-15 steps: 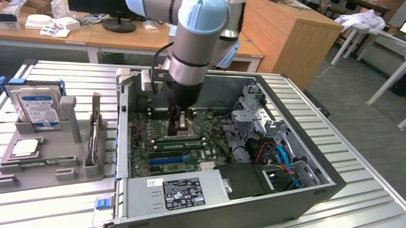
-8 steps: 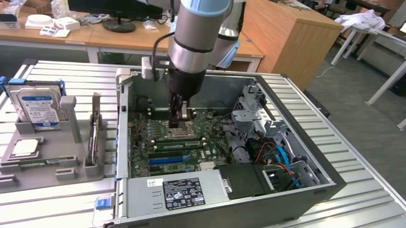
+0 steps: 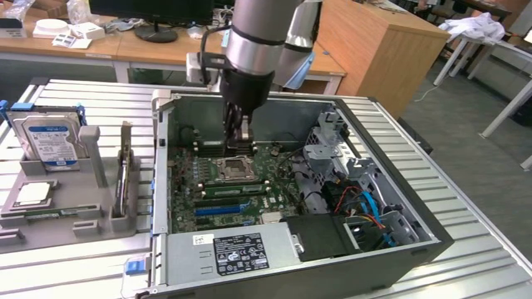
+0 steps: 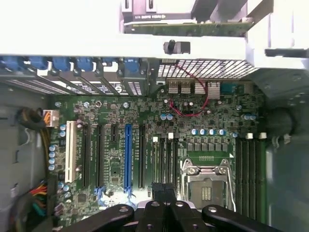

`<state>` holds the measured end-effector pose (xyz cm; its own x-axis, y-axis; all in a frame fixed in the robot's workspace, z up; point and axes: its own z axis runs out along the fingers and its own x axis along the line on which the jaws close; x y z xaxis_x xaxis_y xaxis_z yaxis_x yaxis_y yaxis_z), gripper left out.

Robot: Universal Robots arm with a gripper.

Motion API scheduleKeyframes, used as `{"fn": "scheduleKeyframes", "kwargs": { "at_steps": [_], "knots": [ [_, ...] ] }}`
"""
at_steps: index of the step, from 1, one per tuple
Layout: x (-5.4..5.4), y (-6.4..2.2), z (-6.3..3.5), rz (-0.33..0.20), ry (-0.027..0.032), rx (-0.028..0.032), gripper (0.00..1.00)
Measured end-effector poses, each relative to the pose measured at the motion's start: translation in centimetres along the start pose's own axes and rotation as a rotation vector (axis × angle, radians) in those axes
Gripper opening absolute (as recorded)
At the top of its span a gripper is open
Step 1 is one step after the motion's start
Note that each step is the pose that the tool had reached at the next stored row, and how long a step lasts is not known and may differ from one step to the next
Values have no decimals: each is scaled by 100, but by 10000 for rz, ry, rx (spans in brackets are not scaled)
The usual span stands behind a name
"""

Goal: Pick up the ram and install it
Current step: 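Press down the ram until it locks into place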

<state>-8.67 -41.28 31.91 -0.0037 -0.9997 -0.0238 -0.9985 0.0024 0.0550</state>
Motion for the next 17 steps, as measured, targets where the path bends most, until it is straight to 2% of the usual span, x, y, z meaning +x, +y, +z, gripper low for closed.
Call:
{"fn": "scheduleKeyframes", "kwargs": {
  "at_steps": [4, 11, 17],
  "knots": [
    [-3, 7, -130, 0, 0, 0, 11],
    [-7, 16, -295, 0, 0, 0, 11],
    [-7, 13, -304, -3, 0, 0, 11]
  ]
}}
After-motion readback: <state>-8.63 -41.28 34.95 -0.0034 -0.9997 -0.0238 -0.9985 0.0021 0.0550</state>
